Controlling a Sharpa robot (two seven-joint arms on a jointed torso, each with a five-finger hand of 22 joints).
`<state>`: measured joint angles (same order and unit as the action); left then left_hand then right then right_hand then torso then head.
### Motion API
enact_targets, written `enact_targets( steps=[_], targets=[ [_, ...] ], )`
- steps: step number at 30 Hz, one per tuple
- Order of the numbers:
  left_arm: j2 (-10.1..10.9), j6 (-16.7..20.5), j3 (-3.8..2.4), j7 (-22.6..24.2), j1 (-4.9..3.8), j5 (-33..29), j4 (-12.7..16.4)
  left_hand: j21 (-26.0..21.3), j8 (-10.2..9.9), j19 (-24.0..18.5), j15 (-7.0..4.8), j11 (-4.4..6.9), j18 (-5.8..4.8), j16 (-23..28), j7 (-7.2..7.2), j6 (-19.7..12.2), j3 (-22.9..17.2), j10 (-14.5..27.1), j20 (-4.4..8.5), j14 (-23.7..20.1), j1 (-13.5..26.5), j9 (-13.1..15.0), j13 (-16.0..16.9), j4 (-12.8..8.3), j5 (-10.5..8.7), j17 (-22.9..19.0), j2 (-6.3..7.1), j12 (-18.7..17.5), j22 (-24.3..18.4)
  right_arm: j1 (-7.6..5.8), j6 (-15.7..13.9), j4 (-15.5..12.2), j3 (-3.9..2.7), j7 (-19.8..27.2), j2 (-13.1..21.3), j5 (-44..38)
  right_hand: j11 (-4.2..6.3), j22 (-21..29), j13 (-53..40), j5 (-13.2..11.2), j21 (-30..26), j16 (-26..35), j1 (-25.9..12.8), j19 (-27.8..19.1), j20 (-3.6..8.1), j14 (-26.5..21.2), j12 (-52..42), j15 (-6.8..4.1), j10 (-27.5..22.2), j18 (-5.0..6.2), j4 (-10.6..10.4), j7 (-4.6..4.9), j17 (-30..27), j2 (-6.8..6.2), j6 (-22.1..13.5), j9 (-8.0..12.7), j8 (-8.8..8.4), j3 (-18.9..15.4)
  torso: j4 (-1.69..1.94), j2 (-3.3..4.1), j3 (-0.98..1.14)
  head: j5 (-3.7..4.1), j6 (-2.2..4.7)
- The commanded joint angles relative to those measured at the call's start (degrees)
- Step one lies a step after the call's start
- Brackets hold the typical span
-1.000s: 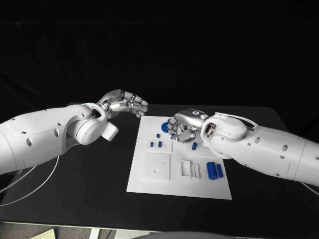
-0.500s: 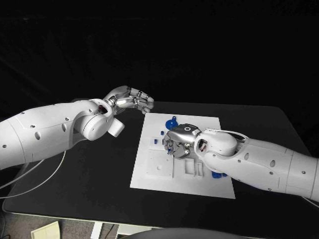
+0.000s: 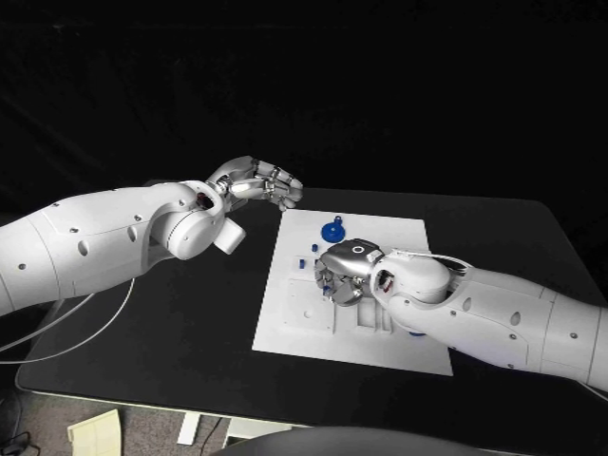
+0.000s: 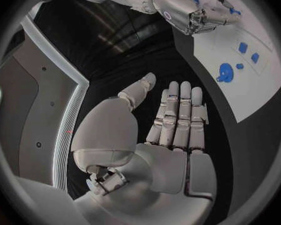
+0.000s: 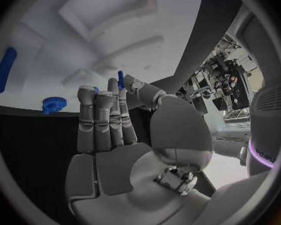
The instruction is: Assemble the parts on the task board
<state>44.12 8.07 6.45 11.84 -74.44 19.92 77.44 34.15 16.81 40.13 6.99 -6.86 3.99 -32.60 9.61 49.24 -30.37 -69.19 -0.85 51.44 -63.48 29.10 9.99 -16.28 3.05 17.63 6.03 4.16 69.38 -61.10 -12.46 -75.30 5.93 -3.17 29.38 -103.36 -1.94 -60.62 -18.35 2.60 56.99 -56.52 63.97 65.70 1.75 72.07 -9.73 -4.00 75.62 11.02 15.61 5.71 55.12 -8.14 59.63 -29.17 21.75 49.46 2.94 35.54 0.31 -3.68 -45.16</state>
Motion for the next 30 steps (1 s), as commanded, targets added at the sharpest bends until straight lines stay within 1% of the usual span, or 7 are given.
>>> enact_targets(
  steps=[1,6,7,15,23,28,30],
  targets=[
    [-0.16,-0.21,-0.03,0.90,-0.04,-0.37,0.14,-0.20,0.37,0.01,-0.02,0.02,0.58,0.29,-0.02,-0.22,0.22,0.24,-0.39,0.51,-0.12,-0.09,-0.06,0.11,0.02,0.06,-0.32,-0.14,0.02,0.14,0.28,0.49,-0.01,-0.64,-0.20,-1.54,-0.14,-0.06,-0.12,0.19,0.41,0.20,0.20,0.07,0.37,0.08,0.15,-0.22,-0.12,3.98,0.42,0.08,0.07,0.27,0.09,-0.07,0.35,0.08,-0.01,0.00,0.03,-0.20,-0.26],
    [-0.16,-0.31,-0.03,0.87,-0.04,-0.37,0.14,-0.22,0.37,0.01,-0.02,0.02,0.58,0.32,-0.01,-0.23,0.22,0.24,-0.39,0.51,-0.13,-0.09,-0.07,0.11,0.02,0.08,-0.32,-0.14,0.02,0.20,0.31,0.61,0.01,-0.66,-0.29,-1.57,-0.14,-0.08,-0.14,0.19,0.44,0.22,0.20,0.08,0.38,0.09,0.17,-0.22,-0.12,3.98,0.42,0.08,0.08,0.28,0.09,-0.09,0.35,0.09,0.00,0.01,0.00,-0.26,-0.41],
    [-0.16,-0.37,-0.03,0.84,-0.04,-0.37,0.14,-0.23,0.37,0.01,-0.02,0.02,0.58,0.33,-0.01,-0.23,0.22,0.25,-0.39,0.51,-0.13,-0.10,-0.07,0.11,0.02,0.09,-0.32,-0.14,0.03,0.21,0.33,0.56,0.01,-0.64,-0.30,-1.57,-0.14,-0.09,-0.14,0.19,0.44,0.23,0.21,0.09,0.39,0.09,0.17,-0.22,-0.12,3.98,0.42,0.08,0.09,0.27,0.08,-0.10,0.35,0.09,-0.03,0.01,-0.01,-0.35,-0.53],
    [-0.13,-0.57,-0.03,0.73,-0.04,-0.37,0.13,-0.26,0.38,0.00,-0.01,0.01,0.57,0.39,0.00,-0.27,0.24,0.28,-0.40,0.51,-0.11,-0.11,-0.08,0.12,0.02,0.13,-0.30,-0.14,0.04,0.44,0.75,0.56,0.12,-0.55,-0.55,-1.57,-0.14,-0.11,-0.16,0.19,0.48,0.25,0.21,0.10,0.40,0.11,0.19,-0.22,-0.11,3.98,0.43,0.09,0.11,0.29,0.07,-0.14,0.35,0.10,-0.08,-0.01,-0.01,-0.46,-0.71],
    [-0.07,-0.67,-0.03,0.61,-0.04,-0.37,0.09,-0.28,0.38,0.00,0.00,0.00,0.57,0.44,0.01,-0.30,0.24,0.30,-0.41,0.51,-0.11,-0.13,-0.09,0.12,0.02,0.15,-0.30,-0.15,0.05,0.55,1.01,0.59,0.38,-0.51,-0.65,-1.57,-0.14,-0.14,-0.19,0.19,0.51,0.27,0.20,0.11,0.42,0.13,0.21,-0.22,-0.09,3.98,0.44,0.09,0.13,0.31,0.06,-0.17,0.35,0.10,-0.13,-0.04,-0.03,-0.55,-0.86],
    [-0.09,-0.71,-0.03,0.57,-0.04,-0.37,0.08,-0.30,0.38,0.00,0.00,-0.01,0.57,0.48,0.01,-0.31,0.24,0.31,-0.41,0.50,-0.12,-0.14,-0.10,0.13,0.02,0.17,-0.30,-0.15,0.06,0.57,1.37,0.64,0.51,-0.54,-0.69,-1.57,-0.14,-0.15,-0.20,0.19,0.52,0.28,0.20,0.12,0.43,0.14,0.22,-0.23,-0.08,3.98,0.45,0.09,0.15,0.33,0.06,-0.19,0.35,0.10,-0.05,-0.01,-0.01,-0.45,-1.03],
    [-0.09,-0.75,-0.03,0.56,-0.04,-0.37,0.06,-0.31,0.39,-0.01,0.00,-0.01,0.56,0.50,0.01,-0.32,0.24,0.32,-0.41,0.50,-0.12,-0.14,-0.10,0.13,0.02,0.18,-0.30,-0.15,0.06,0.57,1.46,0.62,0.56,-0.55,-0.66,-1.57,-0.14,-0.15,-0.21,0.19,0.53,0.28,0.20,0.12,0.44,0.14,0.22,-0.23,-0.08,3.98,0.46,0.09,0.15,0.33,0.05,-0.20,0.35,0.10,-0.07,-0.02,-0.01,-0.46,-1.05]
  ],
)
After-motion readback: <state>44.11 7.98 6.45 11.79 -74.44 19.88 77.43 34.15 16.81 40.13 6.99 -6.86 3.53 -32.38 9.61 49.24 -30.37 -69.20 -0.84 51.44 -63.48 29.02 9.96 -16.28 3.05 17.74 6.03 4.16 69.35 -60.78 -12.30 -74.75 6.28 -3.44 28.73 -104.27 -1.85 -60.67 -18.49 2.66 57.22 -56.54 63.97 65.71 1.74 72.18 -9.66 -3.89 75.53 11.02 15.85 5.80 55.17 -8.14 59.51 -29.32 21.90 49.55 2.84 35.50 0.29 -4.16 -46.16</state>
